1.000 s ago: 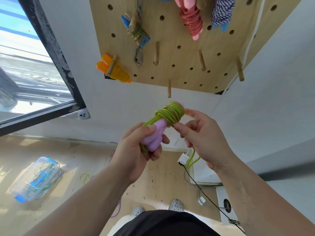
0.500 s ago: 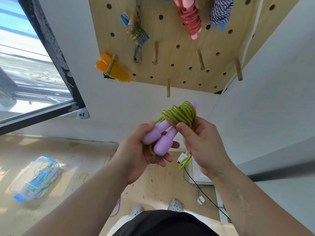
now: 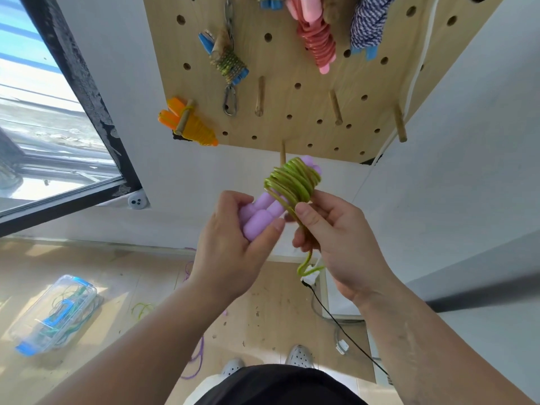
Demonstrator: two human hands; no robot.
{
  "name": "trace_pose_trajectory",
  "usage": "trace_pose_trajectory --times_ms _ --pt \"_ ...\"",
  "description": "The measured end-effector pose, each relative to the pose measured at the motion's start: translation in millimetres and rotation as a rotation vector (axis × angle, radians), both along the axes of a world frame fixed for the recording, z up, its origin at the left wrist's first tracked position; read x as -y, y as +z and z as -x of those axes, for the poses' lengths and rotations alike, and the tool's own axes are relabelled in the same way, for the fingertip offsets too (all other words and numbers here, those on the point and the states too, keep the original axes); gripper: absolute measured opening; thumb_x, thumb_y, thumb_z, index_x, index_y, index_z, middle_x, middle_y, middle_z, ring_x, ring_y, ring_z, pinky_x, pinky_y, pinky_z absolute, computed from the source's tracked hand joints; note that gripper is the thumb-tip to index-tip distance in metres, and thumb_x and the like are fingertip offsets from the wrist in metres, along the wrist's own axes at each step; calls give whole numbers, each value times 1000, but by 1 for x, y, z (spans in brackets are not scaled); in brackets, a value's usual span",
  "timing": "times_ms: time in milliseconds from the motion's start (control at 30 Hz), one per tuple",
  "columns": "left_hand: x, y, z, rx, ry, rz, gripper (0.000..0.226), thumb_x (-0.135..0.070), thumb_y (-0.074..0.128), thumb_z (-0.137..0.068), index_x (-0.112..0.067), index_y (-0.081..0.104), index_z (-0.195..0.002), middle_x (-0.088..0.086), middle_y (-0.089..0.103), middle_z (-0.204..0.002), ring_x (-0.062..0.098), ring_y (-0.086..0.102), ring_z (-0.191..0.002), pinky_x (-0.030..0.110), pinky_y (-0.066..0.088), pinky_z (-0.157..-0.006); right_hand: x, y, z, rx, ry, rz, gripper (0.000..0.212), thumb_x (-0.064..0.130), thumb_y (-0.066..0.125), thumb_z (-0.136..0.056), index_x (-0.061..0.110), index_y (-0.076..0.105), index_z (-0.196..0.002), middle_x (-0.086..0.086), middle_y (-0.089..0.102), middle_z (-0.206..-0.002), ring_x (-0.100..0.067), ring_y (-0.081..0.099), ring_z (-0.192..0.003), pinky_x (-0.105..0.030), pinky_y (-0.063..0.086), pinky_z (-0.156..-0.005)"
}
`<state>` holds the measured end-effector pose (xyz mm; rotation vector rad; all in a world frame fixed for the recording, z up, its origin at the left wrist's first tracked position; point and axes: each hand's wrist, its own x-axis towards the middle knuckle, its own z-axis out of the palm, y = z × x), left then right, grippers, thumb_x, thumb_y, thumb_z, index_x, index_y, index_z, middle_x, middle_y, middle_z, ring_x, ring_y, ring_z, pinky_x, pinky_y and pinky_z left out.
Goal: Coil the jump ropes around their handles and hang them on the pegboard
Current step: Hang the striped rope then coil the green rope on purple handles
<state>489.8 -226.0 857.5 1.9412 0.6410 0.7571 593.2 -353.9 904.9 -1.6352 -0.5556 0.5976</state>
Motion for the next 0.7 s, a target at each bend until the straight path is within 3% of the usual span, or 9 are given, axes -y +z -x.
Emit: trace_pose_trajectory --times_ms 67,133,267,367,433,533,700 --pt "1 0 -2 21 -4 154 44 -61 54 -80 -22 53 -99 -8 62 -84 4 58 -74 16 43 -59 2 2 -4 4 35 134 28 33 53 -103 20 66 -124 -4 67 -71 -12 49 -52 -27 42 -53" --pt "5 1 -4 25 -38 282 39 -58 55 -83 -22 57 -97 0 67 -84 8 57 -67 20 42 -56 6 1 -9 42 63 240 31 46 52 -101 24 66 -119 0 61 -64 -8 44 -50 -27 36 -55" --pt "13 8 -5 127 -145 732 33 -42 53 -87 -10 56 -90 14 64 -72 14 38 -45 31 25 -48 12 2 -13 11 60 156 32 54 64 -88 24 65 -96 5 62 -72 -14 39 -51 -30 33 -52" --pt "14 10 -5 111 -233 942 44 -44 52 -88 -2 58 -98 20 59 -69 16 27 -40 38 14 -52 16 1 -13 -14 105 96 30 51 64 -88 25 63 -104 22 61 -79 -15 32 -54 -25 32 -49" --pt "16 10 -3 70 -287 1054 53 -49 59 -88 0 62 -108 21 57 -71 15 24 -41 32 14 -51 18 1 -14 17 147 77 28 45 65 -92 24 61 -110 25 62 -84 -16 32 -54 -26 32 -48" --pt "18 12 -1 49 -379 1287 68 -56 53 -81 -1 62 -119 18 55 -73 14 23 -40 22 23 -46 18 2 -16 14 157 27 29 32 64 -90 18 59 -115 20 65 -90 -15 36 -49 -28 34 -49" --pt "14 14 0 73 -519 1466 54 -60 50 -81 -18 69 -107 12 52 -73 10 24 -36 20 20 -42 15 2 -17 54 128 37 29 25 68 -95 19 59 -122 10 67 -114 -16 48 -49 -27 41 -51"
